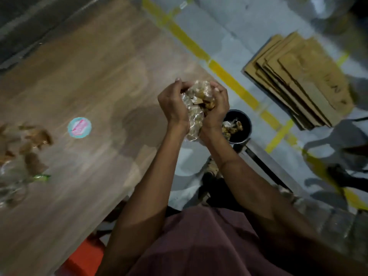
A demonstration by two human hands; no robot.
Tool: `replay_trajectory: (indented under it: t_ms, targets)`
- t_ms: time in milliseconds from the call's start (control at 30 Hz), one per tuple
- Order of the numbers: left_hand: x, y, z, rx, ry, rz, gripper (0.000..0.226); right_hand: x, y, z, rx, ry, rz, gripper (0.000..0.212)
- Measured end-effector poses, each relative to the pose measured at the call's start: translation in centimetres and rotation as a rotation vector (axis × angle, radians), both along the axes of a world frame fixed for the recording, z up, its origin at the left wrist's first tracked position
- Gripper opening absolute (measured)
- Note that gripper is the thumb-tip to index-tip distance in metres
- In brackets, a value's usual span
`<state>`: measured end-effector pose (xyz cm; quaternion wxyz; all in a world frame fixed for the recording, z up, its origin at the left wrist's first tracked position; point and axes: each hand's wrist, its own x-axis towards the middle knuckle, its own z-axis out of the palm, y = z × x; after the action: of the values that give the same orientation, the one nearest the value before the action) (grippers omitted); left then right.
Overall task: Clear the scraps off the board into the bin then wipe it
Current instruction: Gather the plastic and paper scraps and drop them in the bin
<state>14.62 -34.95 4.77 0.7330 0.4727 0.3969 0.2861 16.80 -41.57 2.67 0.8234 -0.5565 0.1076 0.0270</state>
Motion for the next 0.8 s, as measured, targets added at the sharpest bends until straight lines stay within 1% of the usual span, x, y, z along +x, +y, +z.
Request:
replay_trajectory:
  t_ms: [67,100,133,200,267,333,433,467,533,633,667,733,767,800]
  targets:
    - [4.7,-3.0,-1.1,0.006,0.023,-0.007,0.035,4.3,-3.1,-1.5,0.057,0.011,-0.004,0.033]
    - [7.0,-4.5,-1.9,0.000,0.039,-0.007,0.035,6.4,-4.7,-2.4,0.088,0.046,0.003,0.037]
    - [9.1,-5.9,-2.8,-0.007,0.062,-0.008,0.036,8.3,-6.2,-3.2,0.120,0.082,0.018,0.038]
    - [12.9,-8.8,-4.8,-0.026,0.122,-0.019,0.038,11.2,-9.3,-5.0,0.143,0.140,0.055,0.034]
    - [15.8,-11.7,-7.4,-0.037,0.202,-0.039,0.039,13.4,-12.1,-7.6,0.088,0.178,0.045,0.030]
    - [17.6,-14.5,-10.7,-0.037,0.282,-0.091,0.038,15.0,-14.4,-10.8,0.001,0.234,0.020,0.033]
    - [19.1,-18.1,-15.8,0.003,0.372,-0.210,0.035,16.2,-17.3,-16.9,-0.046,0.336,-0.084,0.039]
    - [19.5,-18.9,-18.0,0.006,0.396,-0.262,0.036,16.6,-18.2,-19.1,-0.053,0.365,-0.129,0.038]
    - [20.6,-20.3,-23.5,-0.055,0.442,-0.379,0.037,17.6,-20.0,-24.1,-0.075,0.416,-0.199,0.025]
    - [22.7,-22.2,-32.1,-0.305,0.478,-0.587,0.023,19.3,-22.9,-31.6,-0.086,0.478,-0.299,0.018]
    - [23.5,-22.7,-34.7,-0.372,0.487,-0.632,0.030,19.9,-23.8,-34.0,-0.101,0.490,-0.320,0.017]
    - [25.0,-23.7,-39.9,-0.410,0.520,-0.723,0.044,21.3,-25.4,-38.7,-0.146,0.500,-0.337,0.017]
    - [25.6,-23.9,-41.0,-0.401,0.552,-0.759,0.043,22.1,-26.1,-41.0,-0.180,0.505,-0.333,0.016]
    - [26.1,-24.0,-42.2,-0.406,0.577,-0.772,0.035,22.7,-26.7,-43.2,-0.216,0.517,-0.317,0.015]
